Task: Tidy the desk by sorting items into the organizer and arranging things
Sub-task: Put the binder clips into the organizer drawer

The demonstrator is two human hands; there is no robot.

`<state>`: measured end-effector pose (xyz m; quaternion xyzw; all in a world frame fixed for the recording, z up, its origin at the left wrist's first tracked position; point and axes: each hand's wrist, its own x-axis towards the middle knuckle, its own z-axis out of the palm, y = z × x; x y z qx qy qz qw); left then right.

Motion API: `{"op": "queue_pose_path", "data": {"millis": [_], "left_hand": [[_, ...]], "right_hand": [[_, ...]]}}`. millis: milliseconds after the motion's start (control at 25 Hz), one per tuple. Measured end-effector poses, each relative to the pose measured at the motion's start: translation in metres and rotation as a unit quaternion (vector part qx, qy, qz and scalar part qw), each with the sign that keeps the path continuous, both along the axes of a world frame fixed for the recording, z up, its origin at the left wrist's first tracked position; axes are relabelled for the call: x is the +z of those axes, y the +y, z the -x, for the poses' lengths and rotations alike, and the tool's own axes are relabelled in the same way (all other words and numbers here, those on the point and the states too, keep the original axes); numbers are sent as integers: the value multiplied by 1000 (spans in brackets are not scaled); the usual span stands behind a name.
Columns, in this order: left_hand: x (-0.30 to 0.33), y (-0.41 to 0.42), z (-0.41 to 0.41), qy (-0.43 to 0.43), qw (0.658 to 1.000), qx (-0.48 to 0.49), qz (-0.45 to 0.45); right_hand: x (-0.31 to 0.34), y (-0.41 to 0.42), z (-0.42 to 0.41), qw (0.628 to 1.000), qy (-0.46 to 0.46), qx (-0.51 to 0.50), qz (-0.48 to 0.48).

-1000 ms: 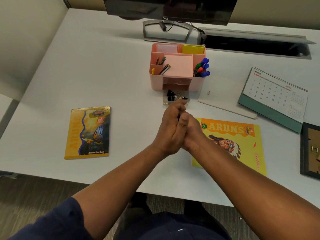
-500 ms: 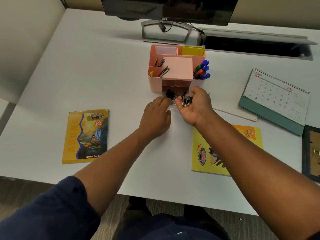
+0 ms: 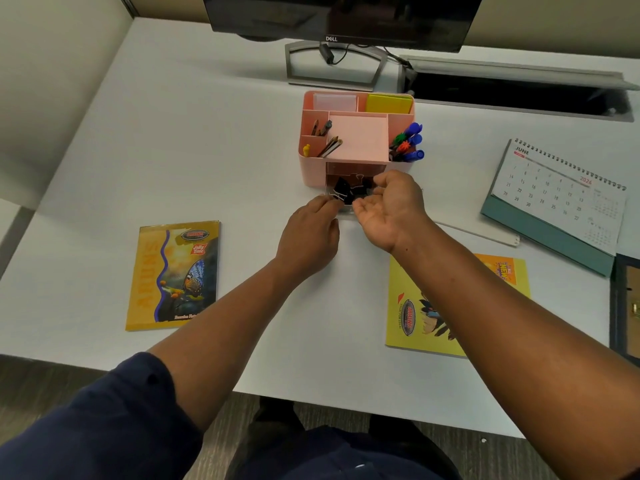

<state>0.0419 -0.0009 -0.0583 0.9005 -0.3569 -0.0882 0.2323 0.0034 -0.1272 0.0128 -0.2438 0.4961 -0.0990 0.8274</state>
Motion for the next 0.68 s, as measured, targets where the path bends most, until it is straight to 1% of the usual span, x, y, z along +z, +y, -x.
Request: {"op": "queue_pose_path", "data": {"millis": [80,120,200,280,320,360,400,480,520,560,600,680], "left_hand": [[-1,0,-2,-3,1000,-3,7],[-2,0,-2,-1,1000,-4,10],[-6,0,-3,15,1000,3,19],[-7,1,-4,32,998,29,46],[-8,1,-6,26,997,35,62],[-8,1,-8,4,997,27,66],[-7,0,-10,-32,998,-1,55],[-6,-7,-16,-119,989,-89,-2],[-6,-12,-19,-152,980,-125,-38],[-6,-17,-22,-173,971,-147,-73],[-6,-21,-23,-186,965,-156,-104],[-9,-25,-25,-205,957,-154,-140]], "right_hand": [[-3,-1,7,994,47,55,76],[-6,-1,10,986,81,78,124],[-15,-2,18,965,142,94,202],[-28,-6,25,943,165,95,273],[-37,-9,28,925,165,108,325],[-46,-12,31,893,163,145,393],[-53,-14,33,846,161,201,467],[-65,-20,35,727,170,322,583],[-68,-23,34,678,184,361,613],[-71,-26,33,645,198,386,629],[-72,-28,33,624,205,403,638],[-74,-32,33,601,206,417,650]]}}
